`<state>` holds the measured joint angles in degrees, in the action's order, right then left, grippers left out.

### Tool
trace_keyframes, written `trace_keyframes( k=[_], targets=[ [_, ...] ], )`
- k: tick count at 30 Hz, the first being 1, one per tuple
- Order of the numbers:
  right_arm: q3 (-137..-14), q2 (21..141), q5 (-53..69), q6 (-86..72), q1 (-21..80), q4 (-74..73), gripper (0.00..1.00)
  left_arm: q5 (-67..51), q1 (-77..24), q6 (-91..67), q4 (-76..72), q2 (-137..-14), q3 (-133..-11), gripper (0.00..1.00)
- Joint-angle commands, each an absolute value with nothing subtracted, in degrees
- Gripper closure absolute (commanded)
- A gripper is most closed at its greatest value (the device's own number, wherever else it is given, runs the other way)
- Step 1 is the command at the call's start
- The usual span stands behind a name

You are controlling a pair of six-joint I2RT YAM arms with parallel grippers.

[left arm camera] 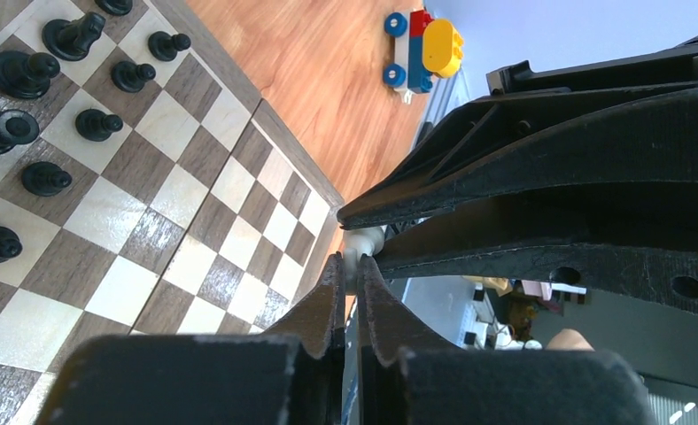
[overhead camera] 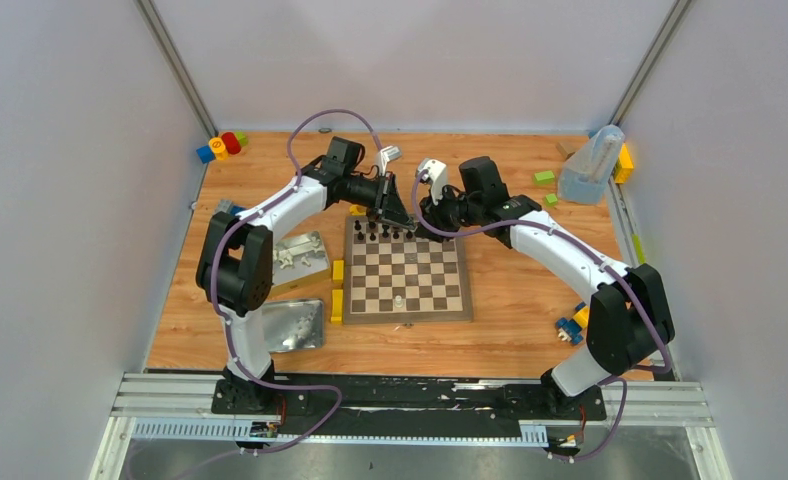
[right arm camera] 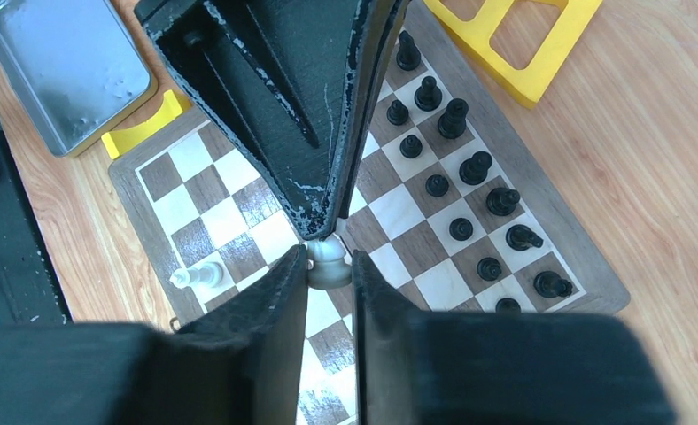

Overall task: Set up the chess pieces on the board
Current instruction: Place the chess piece on the chessboard.

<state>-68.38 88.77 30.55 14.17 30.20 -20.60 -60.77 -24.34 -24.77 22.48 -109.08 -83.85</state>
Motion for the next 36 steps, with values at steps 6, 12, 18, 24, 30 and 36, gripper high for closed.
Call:
trace_keyframes(
  k=[6,12,18,24,30,36],
  targets=[
    [-69.6,84.4,31.4,16.3,27.0,-21.7,0.4,-57.4,-24.7,-10.3,35.2,-105.7,-90.1,1.0],
    [-66.3,78.8,34.5,18.7,18.9,-26.1,0.35,-41.6,-25.1,9.2,55.1,-102.9,-95.3,1.0],
    [-61.5,74.9,34.2,18.9,13.7,-26.1,0.36,-23.8,-32.2,20.3,59.0,-95.2,-84.1,1.0],
    [-58.3,74.3,34.1,18.5,12.5,-25.0,0.36,-14.1,-39.7,22.2,56.0,-90.6,-74.5,1.0],
    [-57.5,74.9,33.5,19.2,12.4,-24.8,0.36,-9.5,-44.5,22.1,54.2,-90.6,-70.4,1.0],
    [-57.2,75.8,33.7,19.4,12.4,-24.8,0.36,-8.0,-46.4,21.6,52.8,-92.0,-70.3,0.99]
  ],
)
